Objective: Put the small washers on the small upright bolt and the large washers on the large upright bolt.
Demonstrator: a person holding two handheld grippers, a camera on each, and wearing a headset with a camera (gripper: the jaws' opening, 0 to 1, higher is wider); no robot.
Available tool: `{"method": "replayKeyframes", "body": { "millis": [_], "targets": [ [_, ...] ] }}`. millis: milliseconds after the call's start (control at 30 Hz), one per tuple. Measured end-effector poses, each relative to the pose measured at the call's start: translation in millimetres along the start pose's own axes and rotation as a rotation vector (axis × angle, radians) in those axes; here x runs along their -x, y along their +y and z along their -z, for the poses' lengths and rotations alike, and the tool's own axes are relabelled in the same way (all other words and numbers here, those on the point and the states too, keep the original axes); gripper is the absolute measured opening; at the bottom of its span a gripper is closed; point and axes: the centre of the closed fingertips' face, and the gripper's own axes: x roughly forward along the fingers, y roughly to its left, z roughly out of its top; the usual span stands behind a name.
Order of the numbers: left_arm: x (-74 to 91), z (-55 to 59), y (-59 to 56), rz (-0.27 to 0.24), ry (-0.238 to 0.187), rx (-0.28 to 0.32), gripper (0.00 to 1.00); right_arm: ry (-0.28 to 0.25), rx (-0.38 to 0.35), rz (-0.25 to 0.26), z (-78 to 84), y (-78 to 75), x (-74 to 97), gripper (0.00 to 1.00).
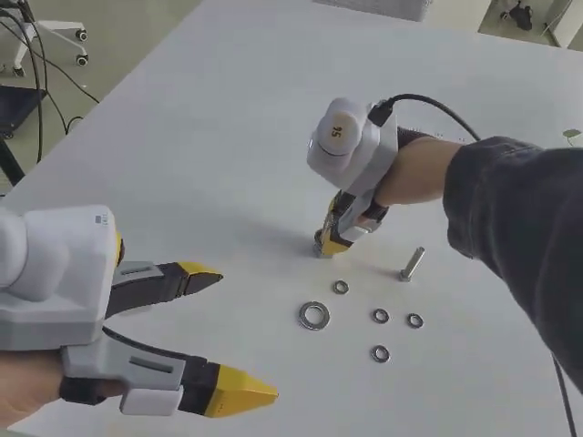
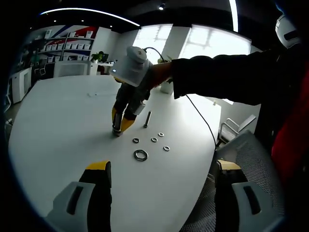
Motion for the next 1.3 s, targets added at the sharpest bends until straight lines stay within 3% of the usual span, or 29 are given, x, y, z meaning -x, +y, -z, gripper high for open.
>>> {"method": "replayKeyframes", "body": {
  "millis": [100,767,1300],
  "targets": [
    [0.1,0.5,-0.3,0.001,0.002,0.001,0.89,-0.009,-0.005,-0.005,0.0,-2.1,-8.0,0.23],
    [0.7,-0.9,0.2,-0.004,0.000,0.000,0.88,-0.016,-0.004,-0.013,-3.1,1.6,-2.6,0.25],
    [0.4,-2.4,-0.4,-0.001,-0.006,-0.004,0.89,-0.033,-0.021,-0.012,-1.0,4.7,8.2,0.39]
  ]
}}
